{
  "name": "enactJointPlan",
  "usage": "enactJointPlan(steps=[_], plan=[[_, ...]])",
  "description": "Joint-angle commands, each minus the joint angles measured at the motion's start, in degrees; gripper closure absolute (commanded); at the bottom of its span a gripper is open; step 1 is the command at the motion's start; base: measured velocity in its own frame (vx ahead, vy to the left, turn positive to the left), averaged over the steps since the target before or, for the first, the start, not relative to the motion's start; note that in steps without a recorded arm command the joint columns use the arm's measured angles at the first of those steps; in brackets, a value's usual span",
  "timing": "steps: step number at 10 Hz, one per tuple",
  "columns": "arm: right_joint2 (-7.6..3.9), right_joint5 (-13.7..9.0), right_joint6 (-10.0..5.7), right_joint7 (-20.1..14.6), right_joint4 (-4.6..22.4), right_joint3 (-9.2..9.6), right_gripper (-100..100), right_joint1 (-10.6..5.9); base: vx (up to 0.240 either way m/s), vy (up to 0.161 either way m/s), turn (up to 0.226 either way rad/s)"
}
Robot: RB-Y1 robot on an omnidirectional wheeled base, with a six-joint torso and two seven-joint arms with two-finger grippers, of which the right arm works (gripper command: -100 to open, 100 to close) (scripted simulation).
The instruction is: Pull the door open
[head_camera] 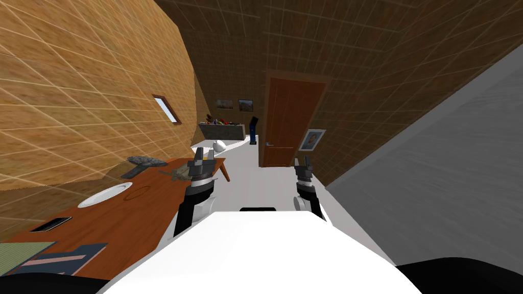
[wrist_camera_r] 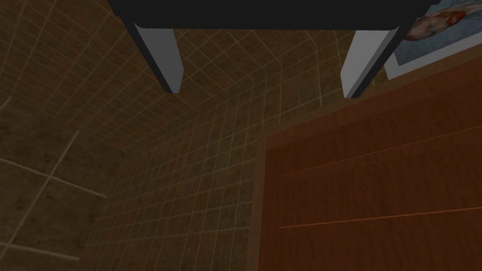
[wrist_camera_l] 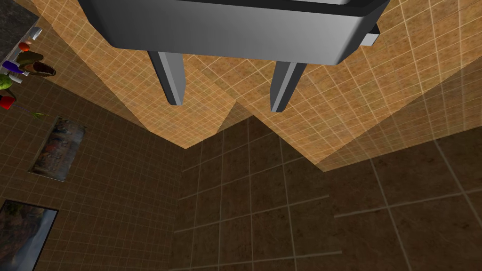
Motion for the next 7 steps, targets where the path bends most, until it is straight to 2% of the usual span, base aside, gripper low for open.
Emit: enactJointPlan(steps=[1,7], plan=[[-0.33,0.09,-0.60,-0.22,2.42,-0.22,-100,-0.73,0.083,0.017,0.019],[-1.19,0.63,-1.82,-0.75,11.41,-0.94,-100,-4.32,0.099,0.007,0.022]])
